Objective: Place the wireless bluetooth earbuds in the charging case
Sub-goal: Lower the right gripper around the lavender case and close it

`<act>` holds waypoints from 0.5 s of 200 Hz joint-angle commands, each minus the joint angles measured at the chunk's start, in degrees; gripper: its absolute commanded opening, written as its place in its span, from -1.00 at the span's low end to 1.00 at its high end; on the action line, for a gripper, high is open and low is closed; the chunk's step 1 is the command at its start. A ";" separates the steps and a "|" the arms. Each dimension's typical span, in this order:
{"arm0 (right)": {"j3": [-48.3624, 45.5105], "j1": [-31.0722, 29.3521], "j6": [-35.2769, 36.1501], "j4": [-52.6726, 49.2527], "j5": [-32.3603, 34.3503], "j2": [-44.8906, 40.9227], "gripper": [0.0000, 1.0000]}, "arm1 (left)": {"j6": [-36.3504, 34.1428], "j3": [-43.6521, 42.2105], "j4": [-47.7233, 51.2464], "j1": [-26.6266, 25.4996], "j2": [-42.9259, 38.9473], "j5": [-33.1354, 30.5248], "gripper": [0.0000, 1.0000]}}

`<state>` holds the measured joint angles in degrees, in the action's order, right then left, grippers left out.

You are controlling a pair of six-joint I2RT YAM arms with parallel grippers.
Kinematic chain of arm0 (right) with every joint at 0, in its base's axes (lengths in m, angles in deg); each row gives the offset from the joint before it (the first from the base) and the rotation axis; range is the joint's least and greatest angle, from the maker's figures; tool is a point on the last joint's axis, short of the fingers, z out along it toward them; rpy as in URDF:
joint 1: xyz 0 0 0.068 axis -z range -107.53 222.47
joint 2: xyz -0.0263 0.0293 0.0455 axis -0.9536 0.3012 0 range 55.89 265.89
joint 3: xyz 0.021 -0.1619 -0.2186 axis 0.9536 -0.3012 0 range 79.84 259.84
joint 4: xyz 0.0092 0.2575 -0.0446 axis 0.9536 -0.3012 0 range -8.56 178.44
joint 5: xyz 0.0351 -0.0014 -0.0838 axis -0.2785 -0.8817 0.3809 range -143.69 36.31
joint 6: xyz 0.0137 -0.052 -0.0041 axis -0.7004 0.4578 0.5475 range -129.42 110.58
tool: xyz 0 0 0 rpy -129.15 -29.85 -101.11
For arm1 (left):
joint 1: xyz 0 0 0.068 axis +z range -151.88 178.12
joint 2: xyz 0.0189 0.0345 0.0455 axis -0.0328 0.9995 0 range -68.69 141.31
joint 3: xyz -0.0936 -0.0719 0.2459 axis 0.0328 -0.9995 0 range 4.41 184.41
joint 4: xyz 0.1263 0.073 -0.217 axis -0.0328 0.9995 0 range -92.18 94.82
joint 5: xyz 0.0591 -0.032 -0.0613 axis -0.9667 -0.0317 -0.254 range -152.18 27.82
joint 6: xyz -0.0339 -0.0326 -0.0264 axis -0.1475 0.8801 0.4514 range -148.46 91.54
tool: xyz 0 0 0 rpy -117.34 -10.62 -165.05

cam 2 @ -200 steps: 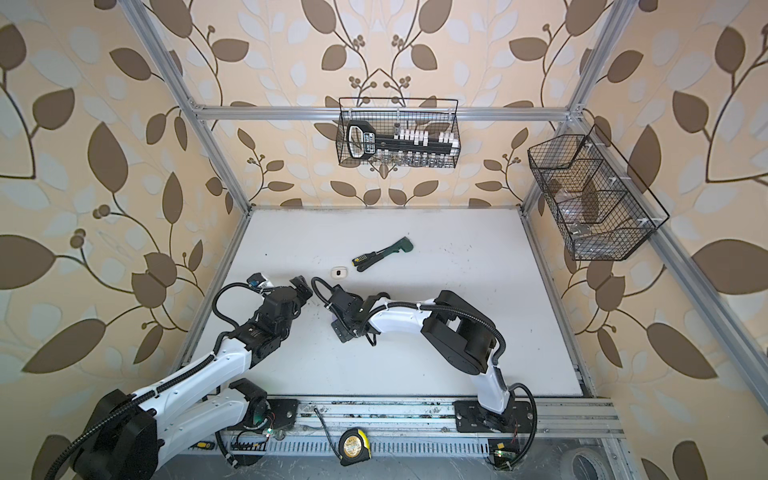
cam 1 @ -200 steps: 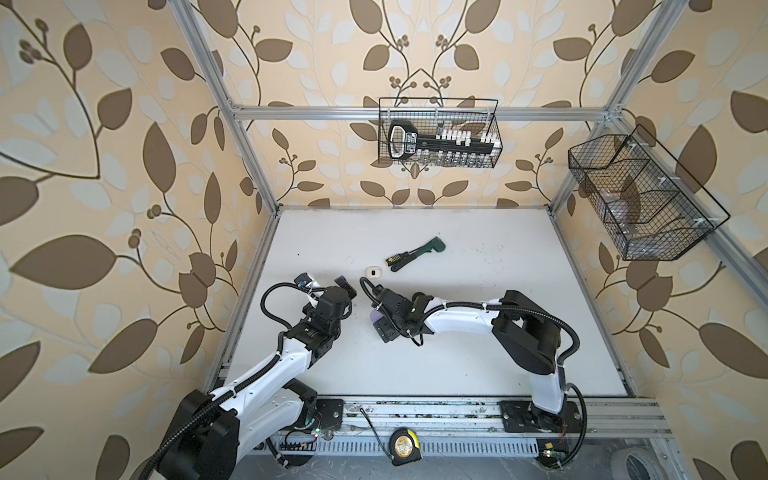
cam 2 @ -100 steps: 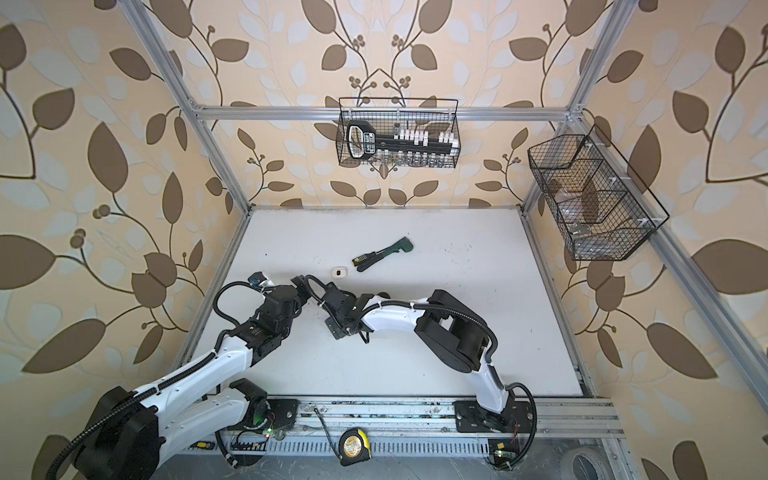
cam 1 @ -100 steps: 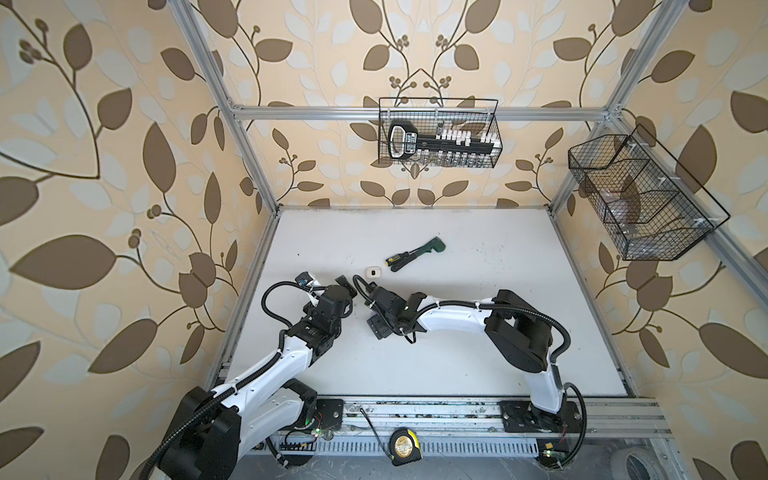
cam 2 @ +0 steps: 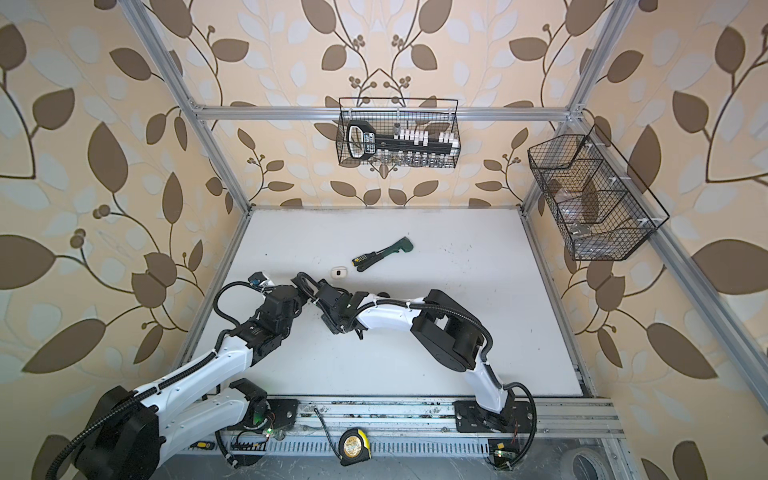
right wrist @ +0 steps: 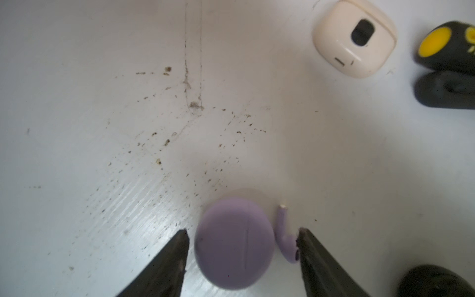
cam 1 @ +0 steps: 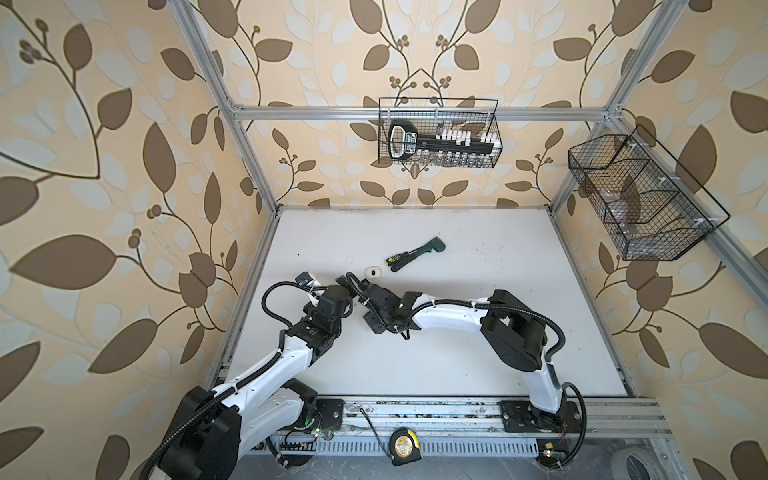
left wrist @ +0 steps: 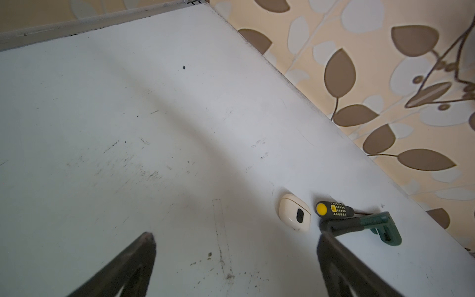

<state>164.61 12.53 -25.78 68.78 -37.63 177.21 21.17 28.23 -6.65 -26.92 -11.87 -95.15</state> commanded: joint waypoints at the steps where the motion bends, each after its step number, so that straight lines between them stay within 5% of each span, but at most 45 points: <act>1: 2.55 -0.13 0.77 -2.19 -1.81 2.64 0.34 | -0.50 2.29 -0.45 0.38 0.05 -0.36 0.98; 100: 2.85 -0.62 0.03 -2.67 -1.90 3.12 0.00 | -0.41 2.13 -0.19 0.34 -0.65 -0.63 0.98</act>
<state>166.01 12.42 -25.93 67.36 -39.12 179.05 21.19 28.25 -6.63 -26.92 -11.85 -95.15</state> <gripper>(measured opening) 0.517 0.989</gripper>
